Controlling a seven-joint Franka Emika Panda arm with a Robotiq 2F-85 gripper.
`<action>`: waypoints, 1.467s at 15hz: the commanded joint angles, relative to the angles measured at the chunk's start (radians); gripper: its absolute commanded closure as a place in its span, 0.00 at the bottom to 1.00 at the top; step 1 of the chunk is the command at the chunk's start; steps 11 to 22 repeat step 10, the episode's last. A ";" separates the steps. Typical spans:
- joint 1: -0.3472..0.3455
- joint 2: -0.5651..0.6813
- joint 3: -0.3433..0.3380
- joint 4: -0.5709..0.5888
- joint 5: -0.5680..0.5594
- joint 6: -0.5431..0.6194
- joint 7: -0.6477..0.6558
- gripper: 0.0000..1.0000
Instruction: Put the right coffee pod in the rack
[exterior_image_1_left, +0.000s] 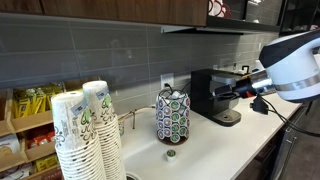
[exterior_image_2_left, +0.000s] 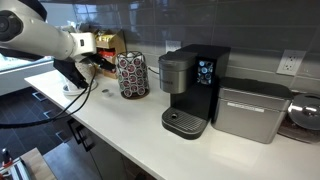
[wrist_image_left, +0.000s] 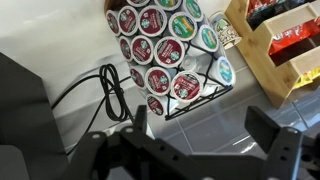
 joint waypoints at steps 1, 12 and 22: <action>-0.093 -0.060 0.041 -0.034 -0.105 -0.086 0.062 0.00; -0.133 -0.033 0.058 0.006 -0.102 -0.110 0.046 0.00; -0.133 -0.033 0.058 0.006 -0.102 -0.110 0.046 0.00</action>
